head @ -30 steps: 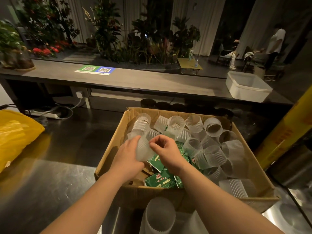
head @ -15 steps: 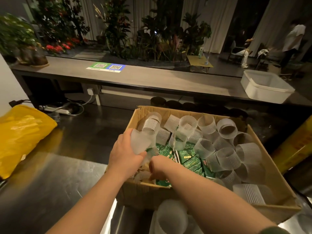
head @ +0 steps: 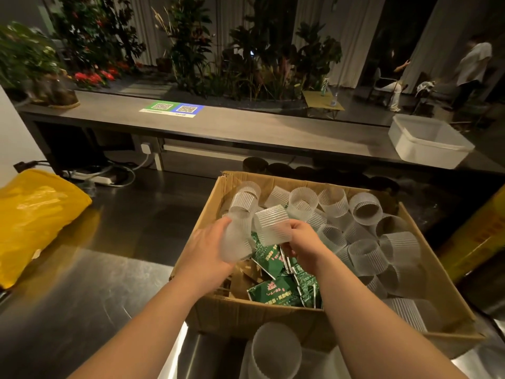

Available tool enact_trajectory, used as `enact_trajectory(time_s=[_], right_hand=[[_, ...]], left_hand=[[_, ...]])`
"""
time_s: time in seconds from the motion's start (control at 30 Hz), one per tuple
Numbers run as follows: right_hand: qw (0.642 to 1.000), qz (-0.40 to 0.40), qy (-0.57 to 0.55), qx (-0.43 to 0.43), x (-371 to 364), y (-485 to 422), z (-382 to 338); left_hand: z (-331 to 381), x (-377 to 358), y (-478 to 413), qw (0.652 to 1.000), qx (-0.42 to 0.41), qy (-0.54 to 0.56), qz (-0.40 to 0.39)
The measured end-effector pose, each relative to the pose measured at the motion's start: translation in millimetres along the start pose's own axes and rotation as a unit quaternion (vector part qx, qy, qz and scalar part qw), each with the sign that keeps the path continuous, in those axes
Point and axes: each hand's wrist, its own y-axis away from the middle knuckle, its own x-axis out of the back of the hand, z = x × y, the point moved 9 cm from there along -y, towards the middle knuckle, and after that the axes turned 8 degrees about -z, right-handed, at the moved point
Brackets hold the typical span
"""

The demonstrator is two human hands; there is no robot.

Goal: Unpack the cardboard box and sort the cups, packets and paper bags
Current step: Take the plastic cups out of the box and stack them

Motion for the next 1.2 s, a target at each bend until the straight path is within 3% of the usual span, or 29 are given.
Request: enact_trajectory(time_s=[0.2,0.33,0.4,0.47,0.53,0.67,0.77,0.83,1.0,1.07,1.2], right_hand=[[0.989,0.006,0.144,0.017,-34.2,-4.0,-14.2],[0.944,0.012,0.322,0.067,-66.4,-11.5,-30.0],[0.981,0.023,0.189,0.037,-65.8,-15.5,-27.0],[0.996,0.041,0.075,-0.036,-58.6,-19.6,-8.3],[0.984,-0.019,0.145,-0.104,-66.6,-21.8,11.3],[0.914,-0.283,0.221,-0.187,-125.1,-3.1,46.7],[0.884,-0.335,0.246,-0.212,-139.9,0.8,59.0],[0.909,-0.306,0.207,-0.194,-133.9,-6.4,57.4],[0.986,-0.11,0.07,-0.106,-65.2,-16.9,20.2],[0.994,-0.054,-0.007,-0.091,-39.8,-11.7,9.3],[0.993,0.028,-0.109,0.017,-9.2,1.7,-21.8]], left_hand=[[3.6,-4.6,1.3,0.999,-0.019,-0.006,-0.029],[-3.0,1.0,-1.8,0.999,-0.016,0.033,0.003],[-8.0,8.1,-2.6,0.996,-0.001,0.086,0.038],[-12.6,15.1,-1.0,0.987,0.01,0.138,0.077],[-16.7,20.2,1.2,0.981,0.016,0.161,0.108],[-18.7,20.3,2.0,0.981,0.029,0.158,0.112],[-18.1,19.2,1.1,0.983,0.026,0.148,0.107],[-18.8,18.2,0.7,0.983,0.029,0.147,0.103],[-13.4,13.0,-0.1,0.99,0.013,0.122,0.069],[-15.4,9.9,-1.4,0.992,0.016,0.115,0.054],[-12.4,1.8,-2.7,0.999,0.016,0.051,0.006]])
